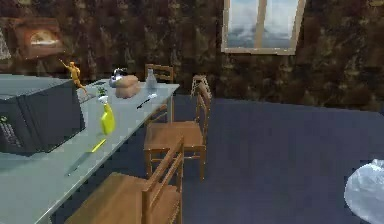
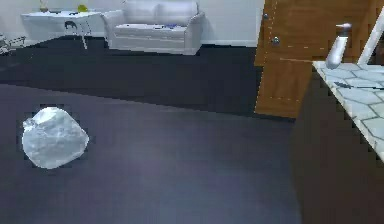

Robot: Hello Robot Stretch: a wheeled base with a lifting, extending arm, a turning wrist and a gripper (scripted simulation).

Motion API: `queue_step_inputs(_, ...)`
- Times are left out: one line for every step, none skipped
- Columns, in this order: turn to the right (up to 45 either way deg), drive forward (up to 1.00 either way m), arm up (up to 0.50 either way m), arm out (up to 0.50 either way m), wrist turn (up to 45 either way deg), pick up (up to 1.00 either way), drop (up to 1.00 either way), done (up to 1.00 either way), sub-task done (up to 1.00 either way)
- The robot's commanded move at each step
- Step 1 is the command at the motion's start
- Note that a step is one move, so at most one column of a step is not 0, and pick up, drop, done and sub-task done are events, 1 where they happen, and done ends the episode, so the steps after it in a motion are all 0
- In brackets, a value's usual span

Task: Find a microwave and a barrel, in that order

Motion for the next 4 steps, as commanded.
queue_step_inputs(45.0, 0.00, 0.00, 0.00, 0.0, 0.00, 0.00, 0.00, 0.00)
queue_step_inputs(30.0, 0.00, 0.00, 0.00, 0.0, 0.00, 0.00, 0.00, 0.00)
queue_step_inputs(0.0, 0.30, 0.00, 0.00, 0.0, 0.00, 0.00, 0.00, 0.00)
queue_step_inputs(27.0, 0.00, 0.00, 0.00, 0.0, 0.00, 0.00, 0.00, 0.00)
